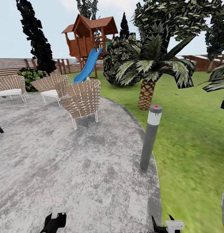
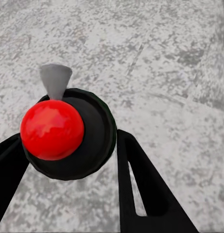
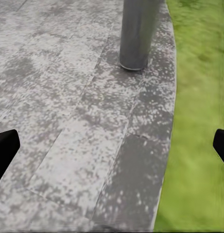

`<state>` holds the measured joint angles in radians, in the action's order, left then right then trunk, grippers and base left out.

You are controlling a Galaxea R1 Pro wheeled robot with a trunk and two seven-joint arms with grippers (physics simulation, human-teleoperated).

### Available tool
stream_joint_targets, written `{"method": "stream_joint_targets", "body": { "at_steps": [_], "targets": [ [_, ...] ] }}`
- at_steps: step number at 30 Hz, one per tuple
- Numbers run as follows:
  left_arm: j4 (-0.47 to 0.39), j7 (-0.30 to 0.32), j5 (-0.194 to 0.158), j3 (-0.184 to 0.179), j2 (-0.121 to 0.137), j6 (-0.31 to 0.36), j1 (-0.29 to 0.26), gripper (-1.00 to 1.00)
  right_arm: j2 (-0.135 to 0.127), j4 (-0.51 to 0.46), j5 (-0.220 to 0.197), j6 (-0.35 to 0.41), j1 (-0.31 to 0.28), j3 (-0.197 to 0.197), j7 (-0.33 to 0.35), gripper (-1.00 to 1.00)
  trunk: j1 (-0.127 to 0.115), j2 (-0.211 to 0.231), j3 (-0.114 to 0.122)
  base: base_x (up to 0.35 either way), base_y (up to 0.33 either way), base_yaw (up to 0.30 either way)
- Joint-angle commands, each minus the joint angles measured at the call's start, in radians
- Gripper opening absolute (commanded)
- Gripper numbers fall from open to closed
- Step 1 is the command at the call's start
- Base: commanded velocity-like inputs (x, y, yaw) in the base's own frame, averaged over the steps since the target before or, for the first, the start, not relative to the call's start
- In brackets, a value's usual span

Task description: In the garden, pick up the pesticide atomizer on the floor and spray pesticide onto both trees until each tree trunk is fully covered.

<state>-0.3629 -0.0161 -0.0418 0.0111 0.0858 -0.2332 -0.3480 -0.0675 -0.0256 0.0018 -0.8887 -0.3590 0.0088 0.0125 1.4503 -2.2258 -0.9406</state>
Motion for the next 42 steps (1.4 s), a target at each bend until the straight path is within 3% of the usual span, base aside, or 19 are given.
{"method": "stream_joint_targets", "body": {
  "at_steps": [1, 16, 42],
  "targets": [
    [0.000, -0.001, -0.004, 0.000, 0.000, -0.003, 0.000, -1.00, 0.000, 0.001, 0.000, -0.003, -0.001, 0.000, 0.001, 1.00, 0.000, 0.000, -0.001, -0.014, -0.002, -0.300],
    [0.001, -0.001, -0.004, 0.000, -0.001, -0.003, 0.000, -1.00, 0.000, 0.001, 0.000, -0.003, -0.001, 0.000, 0.001, 1.00, 0.000, 0.000, -0.001, -0.015, -0.015, -0.300],
    [0.000, -0.001, -0.004, 0.000, -0.001, -0.003, 0.000, -1.00, 0.000, 0.001, 0.000, -0.003, -0.001, 0.000, 0.001, 1.00, 0.000, 0.000, -0.001, -0.169, -0.205, -0.300]
  ]
}}
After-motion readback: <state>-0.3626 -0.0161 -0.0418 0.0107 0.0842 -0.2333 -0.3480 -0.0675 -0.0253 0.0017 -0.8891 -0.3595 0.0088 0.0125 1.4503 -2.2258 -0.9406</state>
